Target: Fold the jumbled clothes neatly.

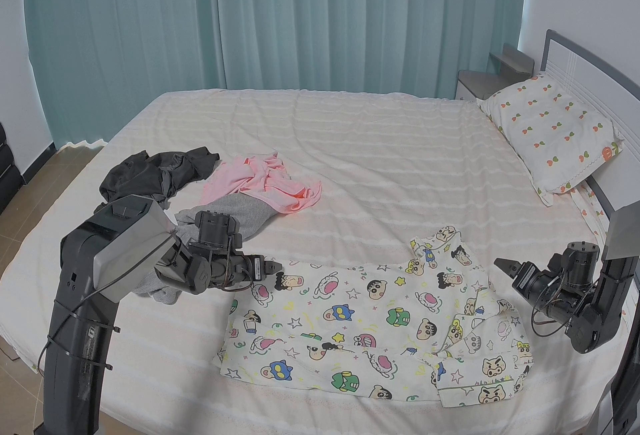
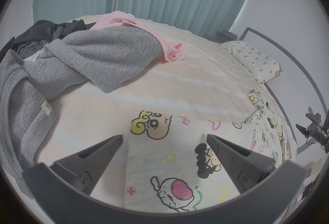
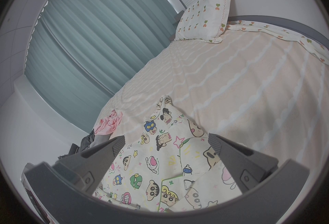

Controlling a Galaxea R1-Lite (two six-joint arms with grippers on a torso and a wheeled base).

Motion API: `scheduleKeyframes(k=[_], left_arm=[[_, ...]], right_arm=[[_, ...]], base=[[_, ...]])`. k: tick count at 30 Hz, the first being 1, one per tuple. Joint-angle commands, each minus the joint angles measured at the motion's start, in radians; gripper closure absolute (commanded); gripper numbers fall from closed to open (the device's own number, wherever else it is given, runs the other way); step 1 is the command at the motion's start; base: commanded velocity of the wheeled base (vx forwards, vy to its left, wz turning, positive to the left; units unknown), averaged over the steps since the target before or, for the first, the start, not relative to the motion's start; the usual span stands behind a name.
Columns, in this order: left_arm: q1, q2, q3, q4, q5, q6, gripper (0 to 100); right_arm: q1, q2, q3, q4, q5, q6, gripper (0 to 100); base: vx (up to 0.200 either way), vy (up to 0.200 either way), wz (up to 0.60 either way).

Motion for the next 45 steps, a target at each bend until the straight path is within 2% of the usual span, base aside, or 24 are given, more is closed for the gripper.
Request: scheduleKeyframes(k=[1, 7, 8, 20, 22, 25, 28, 29, 30, 31, 32, 33, 36, 38, 39, 45], left_arm=[[-0.007, 0.006, -0.007, 0.001, -0.003, -0.002, 0], [-0.013, 0.008, -0.023, 0.010, -0.005, -0.006, 0], [-0.014, 0.008, -0.024, 0.010, -0.005, -0.012, 100], [-0.010, 0.014, -0.020, 0.002, 0.007, -0.054, 100], [-0.008, 0.012, -0.015, 0.001, 0.018, -0.054, 100], [-0.007, 0.012, -0.014, -0.005, 0.083, -0.054, 100], [-0.005, 0.008, -0.014, -0.037, 0.122, -0.055, 100], [-0.007, 0.004, -0.011, -0.062, 0.136, -0.055, 100], [-0.008, 0.004, -0.009, -0.073, 0.150, -0.055, 100], [-0.008, 0.004, -0.009, -0.073, 0.150, -0.055, 100], [-0.014, 0.004, -0.011, -0.085, 0.181, -0.068, 100], [-0.017, 0.004, -0.011, -0.090, 0.196, -0.080, 100], [-0.030, 0.001, -0.011, -0.088, 0.208, -0.101, 100], [-0.031, 0.001, -0.011, -0.088, 0.208, -0.103, 100], [-0.043, 0.000, -0.011, -0.088, 0.208, -0.103, 100], [-0.057, -0.026, 0.005, -0.083, 0.210, -0.112, 100]], right_arm=[[0.000, -0.001, 0.000, 0.000, 0.000, 0.000, 0], [0.000, 0.001, -0.001, 0.000, 0.000, 0.000, 0], [0.000, 0.001, -0.001, 0.000, 0.002, 0.000, 0], [-0.003, 0.010, -0.001, 0.000, 0.005, 0.000, 0], [-0.005, 0.016, -0.004, 0.000, 0.005, -0.002, 0], [-0.008, 0.022, -0.035, 0.020, 0.009, -0.008, 0], [-0.010, 0.019, -0.135, 0.130, 0.028, -0.015, 0], [-0.013, 0.018, -0.219, 0.251, 0.029, -0.026, 0], [-0.014, 0.021, -0.270, 0.317, 0.033, -0.032, 0], [-0.014, 0.021, -0.270, 0.317, 0.033, -0.032, 0], [-0.014, 0.034, -0.365, 0.431, 0.043, -0.040, 0], [-0.013, 0.050, -0.414, 0.478, 0.054, -0.040, 0], [-0.011, 0.104, -0.558, 0.583, 0.068, -0.052, 0], [-0.011, 0.119, -0.593, 0.609, 0.068, -0.060, 0], [-0.011, 0.160, -0.690, 0.693, 0.077, -0.092, 0], [-0.010, 0.269, -0.853, 0.811, 0.118, -0.184, 0]], base=[[0.000, 0.000, 0.00], [0.000, 0.000, 0.00], [0.000, 0.000, 0.00], [0.000, 0.000, 0.00], [0.000, 0.000, 0.00], [0.000, 0.000, 0.00], [0.000, 0.000, 0.00], [0.000, 0.000, 0.00], [0.000, 0.000, 0.00], [0.000, 0.000, 0.00], [0.000, 0.000, 0.00], [0.000, 0.000, 0.00], [0.000, 0.000, 0.00], [0.000, 0.000, 0.00], [0.000, 0.000, 0.00], [0.000, 0.000, 0.00]])
